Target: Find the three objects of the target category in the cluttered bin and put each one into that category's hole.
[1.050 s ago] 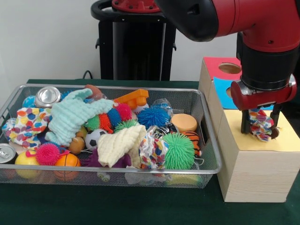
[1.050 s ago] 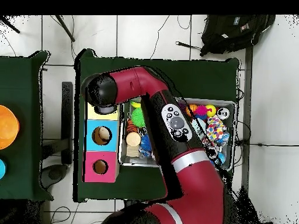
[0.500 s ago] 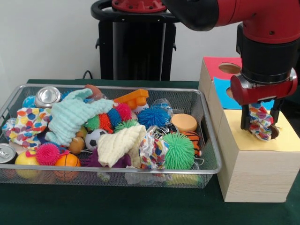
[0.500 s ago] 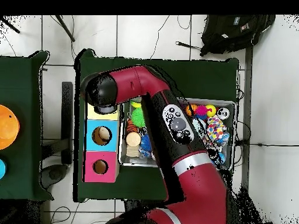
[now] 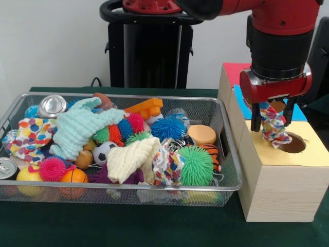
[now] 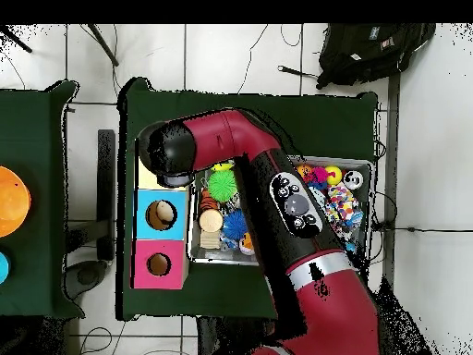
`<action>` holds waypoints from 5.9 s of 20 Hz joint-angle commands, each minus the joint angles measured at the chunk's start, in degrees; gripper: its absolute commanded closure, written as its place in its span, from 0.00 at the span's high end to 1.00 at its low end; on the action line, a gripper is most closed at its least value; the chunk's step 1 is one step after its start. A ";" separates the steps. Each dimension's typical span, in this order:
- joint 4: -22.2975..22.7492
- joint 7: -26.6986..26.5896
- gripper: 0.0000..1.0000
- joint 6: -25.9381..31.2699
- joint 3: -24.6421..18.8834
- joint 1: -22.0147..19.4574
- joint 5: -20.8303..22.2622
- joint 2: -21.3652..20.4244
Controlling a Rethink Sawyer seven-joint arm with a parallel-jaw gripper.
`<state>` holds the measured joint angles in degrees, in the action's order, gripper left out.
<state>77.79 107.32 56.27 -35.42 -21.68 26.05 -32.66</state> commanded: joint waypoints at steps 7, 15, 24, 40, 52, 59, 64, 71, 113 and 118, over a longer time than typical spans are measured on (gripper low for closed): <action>5.75 -11.03 0.00 1.66 -2.77 -2.37 -0.02 -1.30; 8.23 -9.06 0.00 -0.27 -2.93 -1.92 -0.07 -2.27; 9.93 -6.08 0.00 -1.89 -2.78 -0.95 -0.27 -2.91; 10.47 -3.74 0.00 -5.64 -2.00 0.82 0.98 -2.18; 9.76 -5.19 0.00 -8.12 -1.80 0.71 1.72 -0.72; 8.49 -5.30 0.00 -8.33 -1.44 0.91 1.85 -0.28; 7.25 -6.18 0.00 -7.39 -1.20 0.91 2.22 -0.15; 5.99 -5.88 0.00 -7.55 -0.74 1.53 3.14 0.26; -6.44 -9.26 0.00 4.99 2.26 4.86 2.21 3.95; -6.00 -9.84 0.00 4.65 2.05 4.47 2.76 3.77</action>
<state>72.68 107.32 54.80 -34.79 -15.11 27.50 -30.94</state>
